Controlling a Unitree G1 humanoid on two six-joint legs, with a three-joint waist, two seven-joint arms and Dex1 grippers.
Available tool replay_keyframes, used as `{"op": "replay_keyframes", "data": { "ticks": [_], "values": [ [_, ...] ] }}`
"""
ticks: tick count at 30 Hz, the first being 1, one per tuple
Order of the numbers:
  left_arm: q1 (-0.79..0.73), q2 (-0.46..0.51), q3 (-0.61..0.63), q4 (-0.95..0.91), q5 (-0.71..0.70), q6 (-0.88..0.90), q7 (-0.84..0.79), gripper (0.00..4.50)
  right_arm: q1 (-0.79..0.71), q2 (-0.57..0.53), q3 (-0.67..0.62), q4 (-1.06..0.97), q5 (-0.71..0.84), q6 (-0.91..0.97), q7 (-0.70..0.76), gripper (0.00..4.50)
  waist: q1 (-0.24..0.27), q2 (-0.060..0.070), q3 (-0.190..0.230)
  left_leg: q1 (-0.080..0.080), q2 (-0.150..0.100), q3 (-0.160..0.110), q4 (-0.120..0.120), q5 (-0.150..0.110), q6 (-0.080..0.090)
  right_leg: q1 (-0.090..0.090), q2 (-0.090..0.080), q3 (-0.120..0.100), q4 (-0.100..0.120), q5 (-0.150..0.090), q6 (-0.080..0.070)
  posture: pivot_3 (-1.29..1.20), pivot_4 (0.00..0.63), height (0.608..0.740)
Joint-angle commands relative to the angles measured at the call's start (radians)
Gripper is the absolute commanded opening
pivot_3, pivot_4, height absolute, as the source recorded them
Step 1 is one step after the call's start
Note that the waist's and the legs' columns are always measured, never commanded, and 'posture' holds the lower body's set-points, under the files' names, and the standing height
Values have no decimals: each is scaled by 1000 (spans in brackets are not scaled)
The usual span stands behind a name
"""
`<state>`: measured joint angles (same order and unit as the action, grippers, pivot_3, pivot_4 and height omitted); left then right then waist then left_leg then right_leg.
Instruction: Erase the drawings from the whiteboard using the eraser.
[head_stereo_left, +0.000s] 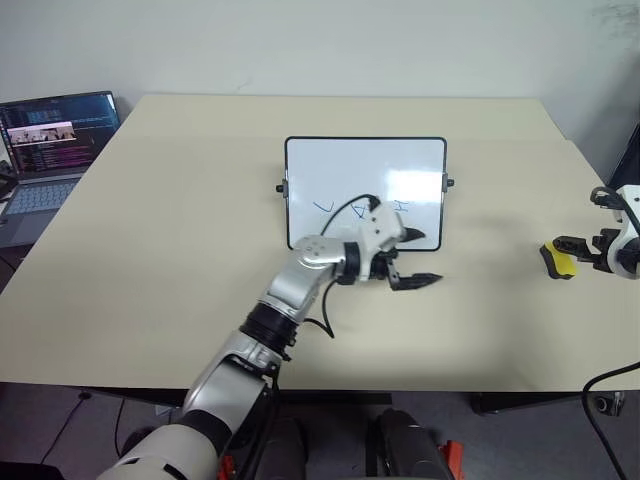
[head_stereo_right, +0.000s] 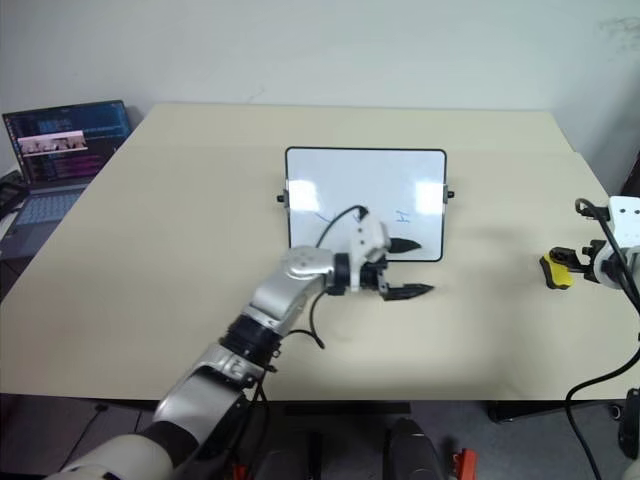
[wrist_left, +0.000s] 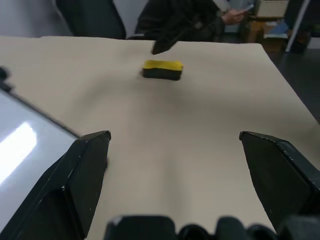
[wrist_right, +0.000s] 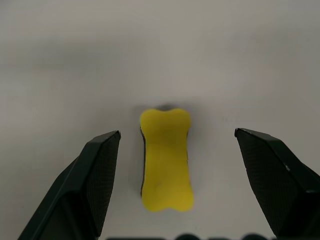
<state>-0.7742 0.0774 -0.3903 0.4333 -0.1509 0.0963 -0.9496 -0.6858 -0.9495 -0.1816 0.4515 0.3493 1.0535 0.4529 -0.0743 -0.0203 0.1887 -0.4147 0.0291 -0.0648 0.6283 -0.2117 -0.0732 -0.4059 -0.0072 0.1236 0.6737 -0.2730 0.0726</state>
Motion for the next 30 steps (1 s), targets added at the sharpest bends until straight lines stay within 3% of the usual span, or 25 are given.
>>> {"op": "replay_keyframes", "data": {
  "ticks": [1,22,25,30],
  "values": [
    [12,-12,-1,-23,20,-26,-2,4500,-39,-24,10,52,-30,-38,50,3983,-2,0,0,0,0,0,0,0,0,0,0,0,0,0,0,0,150,740],
    [38,10,33,-94,10,35,-4,4500,-77,54,56,202,-135,-131,117,3983,-7,0,0,0,0,0,0,0,0,0,0,0,0,0,1,0,150,740],
    [41,13,33,-100,11,38,-4,4500,-76,60,53,207,-144,-136,116,3406,-7,0,0,0,0,0,0,0,0,0,0,0,0,0,1,0,150,740],
    [47,17,32,-106,12,44,-5,4500,-83,60,47,219,-150,-148,116,1610,-7,0,0,0,0,0,0,0,0,0,0,0,1,0,1,0,150,740]
  ]
}}
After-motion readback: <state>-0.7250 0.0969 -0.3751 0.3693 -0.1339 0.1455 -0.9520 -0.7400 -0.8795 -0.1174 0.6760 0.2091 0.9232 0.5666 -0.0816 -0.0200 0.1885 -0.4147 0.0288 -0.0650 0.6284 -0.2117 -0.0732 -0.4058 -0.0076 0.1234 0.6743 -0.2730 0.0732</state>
